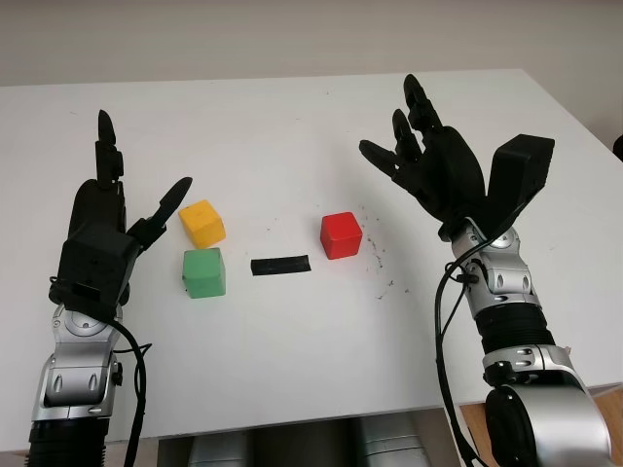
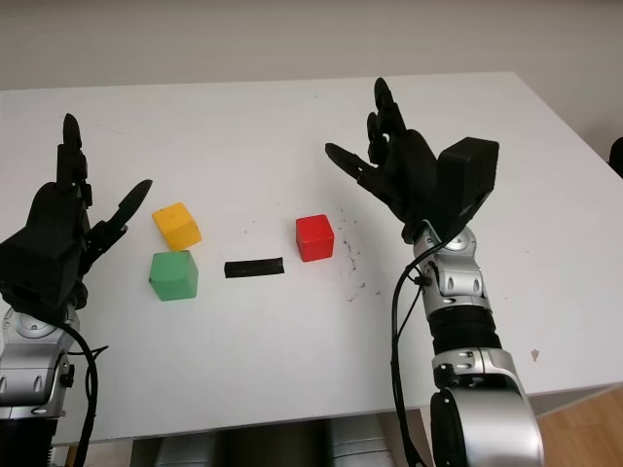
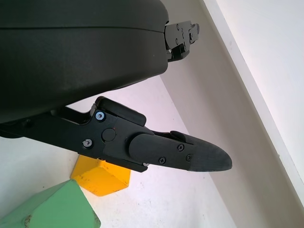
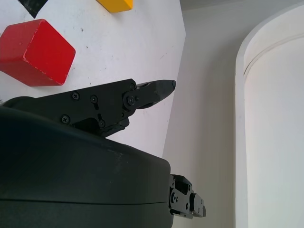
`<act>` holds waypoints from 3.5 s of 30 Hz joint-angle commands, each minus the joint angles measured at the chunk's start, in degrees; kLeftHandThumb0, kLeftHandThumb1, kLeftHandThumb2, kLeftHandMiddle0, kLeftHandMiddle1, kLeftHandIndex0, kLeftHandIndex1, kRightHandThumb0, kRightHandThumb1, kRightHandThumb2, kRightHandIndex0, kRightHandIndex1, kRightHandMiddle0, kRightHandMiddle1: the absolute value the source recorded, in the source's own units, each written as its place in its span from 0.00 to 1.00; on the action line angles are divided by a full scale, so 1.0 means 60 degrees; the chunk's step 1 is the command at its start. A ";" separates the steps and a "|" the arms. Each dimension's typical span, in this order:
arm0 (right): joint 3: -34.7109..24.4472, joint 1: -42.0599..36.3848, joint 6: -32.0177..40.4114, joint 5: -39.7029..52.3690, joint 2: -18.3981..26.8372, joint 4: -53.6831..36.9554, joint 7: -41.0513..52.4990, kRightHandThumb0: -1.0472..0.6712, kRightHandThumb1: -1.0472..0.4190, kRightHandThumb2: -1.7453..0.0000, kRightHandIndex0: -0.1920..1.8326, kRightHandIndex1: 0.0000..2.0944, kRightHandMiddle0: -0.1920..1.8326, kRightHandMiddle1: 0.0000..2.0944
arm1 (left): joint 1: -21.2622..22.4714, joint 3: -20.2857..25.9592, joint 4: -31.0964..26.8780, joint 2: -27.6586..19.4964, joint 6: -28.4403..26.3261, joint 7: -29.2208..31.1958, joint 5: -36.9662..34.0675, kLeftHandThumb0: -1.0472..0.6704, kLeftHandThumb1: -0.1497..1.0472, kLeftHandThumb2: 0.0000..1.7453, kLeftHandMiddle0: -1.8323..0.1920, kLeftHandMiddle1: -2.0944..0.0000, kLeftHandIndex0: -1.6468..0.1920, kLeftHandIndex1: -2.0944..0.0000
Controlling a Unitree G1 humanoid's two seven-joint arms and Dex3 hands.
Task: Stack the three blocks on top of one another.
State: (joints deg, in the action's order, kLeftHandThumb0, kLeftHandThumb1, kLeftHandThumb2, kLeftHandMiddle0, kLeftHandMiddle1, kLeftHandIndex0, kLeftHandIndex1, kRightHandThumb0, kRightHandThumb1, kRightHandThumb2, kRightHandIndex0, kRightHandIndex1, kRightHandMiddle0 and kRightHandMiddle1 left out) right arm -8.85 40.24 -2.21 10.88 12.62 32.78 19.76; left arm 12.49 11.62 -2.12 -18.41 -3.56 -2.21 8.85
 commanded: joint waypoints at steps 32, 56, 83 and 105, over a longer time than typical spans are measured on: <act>0.3622 0.2008 -0.3804 -0.5573 0.3490 0.1075 0.1198 0.15 0.16 0.97 0.04 0.02 0.24 0.06 | -0.0077 -0.0056 -0.0253 0.0175 -0.0056 -0.0277 0.0078 0.17 1.00 0.10 1.00 1.00 1.00 1.00; 0.4952 0.1768 -0.5038 -0.7537 0.3258 0.2371 -0.1330 0.13 0.14 0.97 0.04 0.03 0.28 0.04 | -0.0116 -0.0093 -0.0424 0.0188 -0.0265 -0.0236 0.0165 0.16 1.00 0.08 1.00 1.00 1.00 1.00; 0.5167 0.1284 -0.6299 -0.7543 0.2797 0.4263 -0.3684 0.19 0.11 0.97 0.11 0.04 0.37 0.10 | -0.0134 -0.0054 -0.0303 0.0261 0.0020 -0.0318 0.0113 0.16 1.00 0.08 1.00 1.00 1.00 0.99; 0.5053 0.1226 -0.6510 -0.7315 0.2501 0.4832 -0.4607 0.35 0.08 0.97 0.21 0.03 0.31 0.65 | -0.0174 -0.0086 -0.0365 0.0306 -0.0012 -0.0346 0.0097 0.18 1.00 0.07 1.00 1.00 1.00 0.98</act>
State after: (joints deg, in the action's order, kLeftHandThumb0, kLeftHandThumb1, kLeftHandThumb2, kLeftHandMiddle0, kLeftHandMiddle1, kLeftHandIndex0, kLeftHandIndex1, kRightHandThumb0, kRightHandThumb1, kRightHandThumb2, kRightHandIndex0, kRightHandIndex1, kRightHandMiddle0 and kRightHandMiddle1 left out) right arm 22.30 47.69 -40.84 -33.59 27.84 61.35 -7.58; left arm 11.77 11.29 -3.62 -16.84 -4.01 -3.99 9.38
